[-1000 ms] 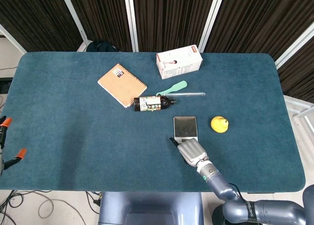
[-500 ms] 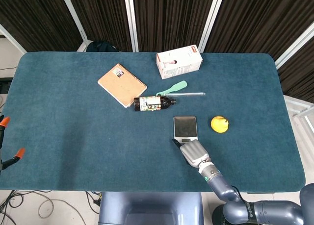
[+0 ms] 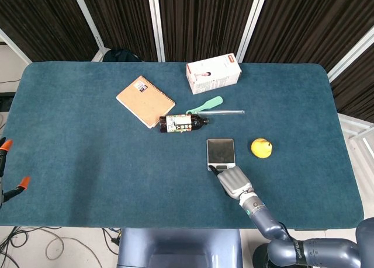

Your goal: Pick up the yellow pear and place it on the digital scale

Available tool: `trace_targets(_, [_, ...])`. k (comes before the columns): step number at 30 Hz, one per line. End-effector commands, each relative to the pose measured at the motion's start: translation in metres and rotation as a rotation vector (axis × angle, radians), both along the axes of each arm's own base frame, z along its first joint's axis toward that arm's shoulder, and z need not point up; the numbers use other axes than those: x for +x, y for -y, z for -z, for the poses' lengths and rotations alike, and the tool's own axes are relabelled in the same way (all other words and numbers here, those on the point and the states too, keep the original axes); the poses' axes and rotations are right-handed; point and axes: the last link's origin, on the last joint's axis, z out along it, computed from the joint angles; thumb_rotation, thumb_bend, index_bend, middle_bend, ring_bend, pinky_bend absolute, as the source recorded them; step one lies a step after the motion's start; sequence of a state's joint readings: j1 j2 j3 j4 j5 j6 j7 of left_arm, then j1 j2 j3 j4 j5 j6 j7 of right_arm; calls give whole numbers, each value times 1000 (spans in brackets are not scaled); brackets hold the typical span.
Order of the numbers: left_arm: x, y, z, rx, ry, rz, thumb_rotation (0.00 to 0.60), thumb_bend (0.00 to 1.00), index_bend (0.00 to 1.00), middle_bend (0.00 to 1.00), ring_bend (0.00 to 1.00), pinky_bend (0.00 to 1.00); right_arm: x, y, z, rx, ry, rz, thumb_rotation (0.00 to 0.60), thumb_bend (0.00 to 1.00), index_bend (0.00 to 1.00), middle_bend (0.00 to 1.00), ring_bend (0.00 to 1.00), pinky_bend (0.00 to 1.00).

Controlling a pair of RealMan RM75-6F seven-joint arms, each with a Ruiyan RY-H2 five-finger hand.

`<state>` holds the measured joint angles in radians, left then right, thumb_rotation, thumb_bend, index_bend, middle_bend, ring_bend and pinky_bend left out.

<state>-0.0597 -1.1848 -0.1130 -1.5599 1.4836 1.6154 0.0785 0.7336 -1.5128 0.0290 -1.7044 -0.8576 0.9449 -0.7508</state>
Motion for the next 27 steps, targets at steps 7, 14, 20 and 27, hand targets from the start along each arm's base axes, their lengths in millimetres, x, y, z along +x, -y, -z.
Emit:
trace_targets(7, [0, 0, 1, -3, -3, 0, 600, 187, 94, 46, 0, 76, -3, -1, -2, 3, -4, 5, 600, 971, 61, 773, 813, 746])
trace_targets(14, [0, 0, 1, -4, -5, -1, 600, 187, 94, 46, 0, 76, -5, -2, -4, 3, 0, 5, 600, 971, 61, 773, 814, 746])
trace_targets(20, [1, 0, 2, -5, -6, 0, 600, 187, 94, 46, 0, 76, -6, -4, -4, 7, 1, 7, 600, 971, 61, 773, 813, 746])
trace_targets(27, [0, 0, 2, -3, -7, -1, 600, 187, 94, 46, 0, 76, -7, -3, -2, 12, 1, 13, 600, 971, 61, 773, 814, 746])
